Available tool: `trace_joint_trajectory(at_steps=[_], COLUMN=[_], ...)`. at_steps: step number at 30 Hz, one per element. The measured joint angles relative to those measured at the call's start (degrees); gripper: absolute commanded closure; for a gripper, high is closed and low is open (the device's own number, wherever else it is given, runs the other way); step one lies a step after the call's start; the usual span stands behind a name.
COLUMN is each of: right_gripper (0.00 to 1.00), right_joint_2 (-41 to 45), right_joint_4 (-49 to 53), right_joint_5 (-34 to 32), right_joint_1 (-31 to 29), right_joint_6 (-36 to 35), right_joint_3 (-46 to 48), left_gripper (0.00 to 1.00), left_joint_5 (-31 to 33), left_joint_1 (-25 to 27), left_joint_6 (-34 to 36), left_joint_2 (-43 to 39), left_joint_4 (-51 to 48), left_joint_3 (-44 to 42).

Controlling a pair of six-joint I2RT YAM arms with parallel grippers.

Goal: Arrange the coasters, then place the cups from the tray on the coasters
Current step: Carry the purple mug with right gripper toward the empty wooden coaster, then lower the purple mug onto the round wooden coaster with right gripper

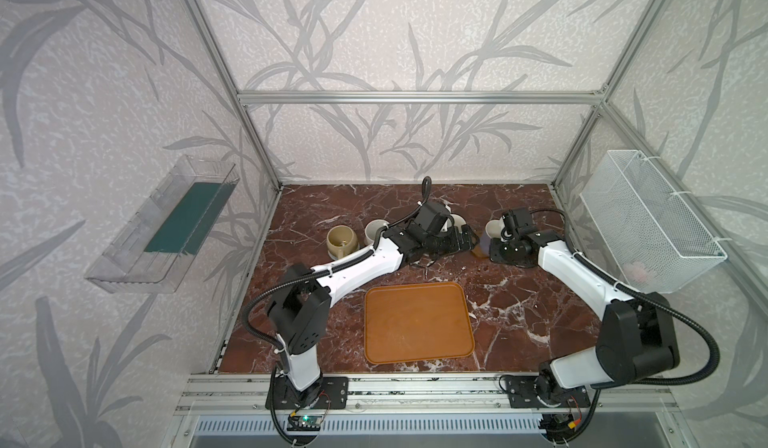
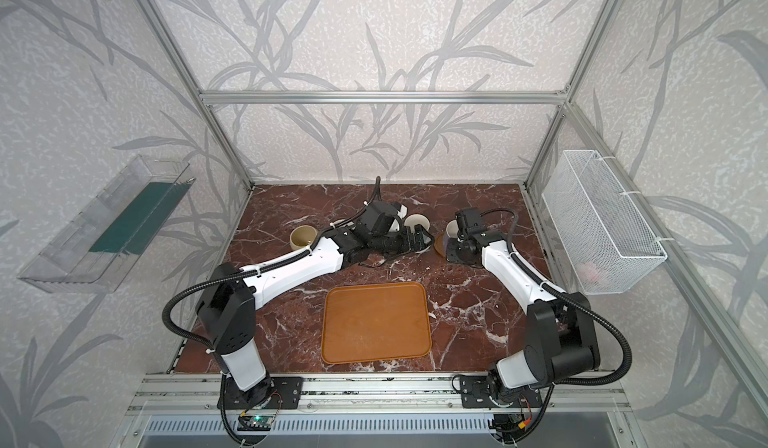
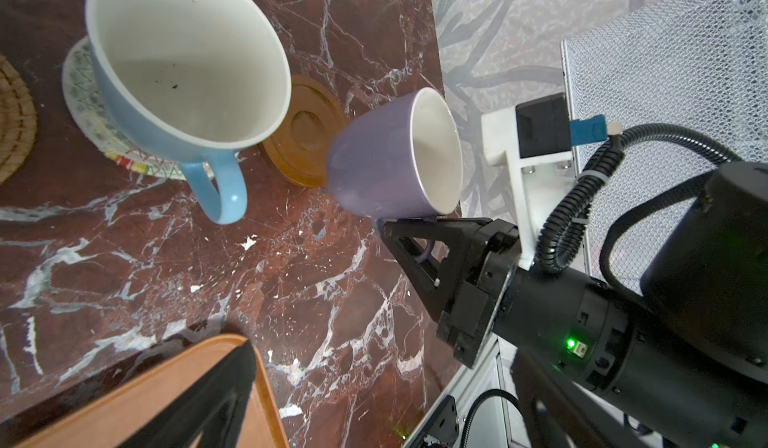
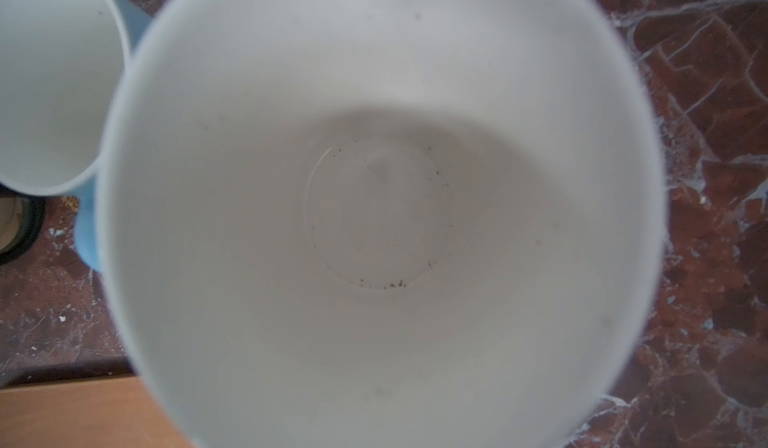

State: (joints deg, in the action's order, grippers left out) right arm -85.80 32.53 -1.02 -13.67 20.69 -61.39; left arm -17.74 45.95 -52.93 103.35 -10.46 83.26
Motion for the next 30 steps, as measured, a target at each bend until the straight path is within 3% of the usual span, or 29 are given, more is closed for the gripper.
trace_joint_trajectory(at_steps=[14, 30], right_gripper=[1.0, 1.0], right_joint_2=[-9.09, -15.3], right_joint_4=[0.28, 2.05], right_joint_5=[-1.73, -3.13], right_joint_1=[0.55, 1.03], right_joint_6=[-4.83, -6.23], right_joint_3=[-7.69, -11.13], left_gripper=[0.03, 0.06], left_joint_5=[5.51, 4.96], left_joint_1=[0.0, -1.11], left_joint_6=[-1.09, -2.14], left_joint_2=[5.27, 8.22], left_joint_4=[1.95, 3.56], left_joint_3=[3.39, 5.62])
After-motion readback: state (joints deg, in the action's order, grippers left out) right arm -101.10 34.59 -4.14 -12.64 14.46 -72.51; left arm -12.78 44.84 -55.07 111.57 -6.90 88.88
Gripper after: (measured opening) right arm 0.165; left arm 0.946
